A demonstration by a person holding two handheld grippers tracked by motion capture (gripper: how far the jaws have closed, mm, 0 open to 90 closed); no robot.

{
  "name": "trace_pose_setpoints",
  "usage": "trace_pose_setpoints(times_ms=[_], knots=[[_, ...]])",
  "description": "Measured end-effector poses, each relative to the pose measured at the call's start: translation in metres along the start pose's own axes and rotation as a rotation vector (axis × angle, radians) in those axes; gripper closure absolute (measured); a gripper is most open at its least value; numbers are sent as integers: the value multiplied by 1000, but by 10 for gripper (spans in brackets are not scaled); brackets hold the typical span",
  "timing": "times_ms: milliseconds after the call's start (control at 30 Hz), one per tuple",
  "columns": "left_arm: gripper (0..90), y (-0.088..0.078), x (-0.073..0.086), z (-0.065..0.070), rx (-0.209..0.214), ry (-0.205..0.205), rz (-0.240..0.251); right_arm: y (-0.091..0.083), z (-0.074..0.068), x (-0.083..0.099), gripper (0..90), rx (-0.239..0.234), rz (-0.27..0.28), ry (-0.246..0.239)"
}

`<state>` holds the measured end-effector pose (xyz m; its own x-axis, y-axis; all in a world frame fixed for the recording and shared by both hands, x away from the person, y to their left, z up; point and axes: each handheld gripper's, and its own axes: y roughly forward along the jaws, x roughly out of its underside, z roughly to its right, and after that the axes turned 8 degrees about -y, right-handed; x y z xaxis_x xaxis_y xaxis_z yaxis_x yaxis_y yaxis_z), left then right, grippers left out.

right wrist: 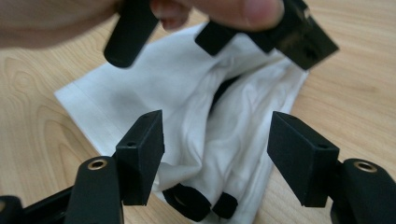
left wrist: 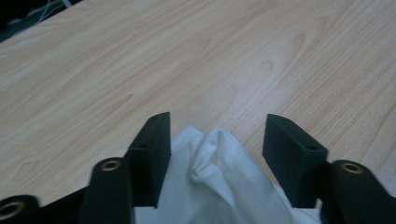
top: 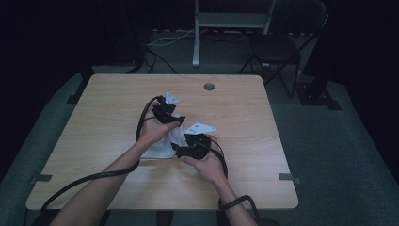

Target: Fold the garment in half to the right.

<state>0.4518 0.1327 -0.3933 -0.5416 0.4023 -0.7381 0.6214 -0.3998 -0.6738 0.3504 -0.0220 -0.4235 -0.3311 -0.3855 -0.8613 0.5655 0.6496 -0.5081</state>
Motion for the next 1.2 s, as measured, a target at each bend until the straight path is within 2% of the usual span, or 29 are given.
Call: trace_pose_setpoints(times_ms=[33,167,267,433,633,900,1100,1200], knots=[[377,-2,-1,-2,-9,8,-3,1,0,1,388,-2,-12,5],[345,-6,-2,-7,-19,-6,9,2,1,8,419,12,-49,11],[327,-10,-2,-12,-29,0,8,2,1,11,438,16,-66,6],[325,-16,-3,-17,-43,13,0,3,0,11,451,19,-79,-12],[316,-20,0,-24,-57,23,-13,3,-2,13,452,25,-87,-8],[316,-27,15,-34,-76,68,-46,3,-3,15,456,28,-100,-2],[317,-31,31,-40,-81,79,-59,4,-4,15,459,28,-101,2],[317,-32,37,-42,-78,70,-58,4,-5,15,459,28,-102,-1]])
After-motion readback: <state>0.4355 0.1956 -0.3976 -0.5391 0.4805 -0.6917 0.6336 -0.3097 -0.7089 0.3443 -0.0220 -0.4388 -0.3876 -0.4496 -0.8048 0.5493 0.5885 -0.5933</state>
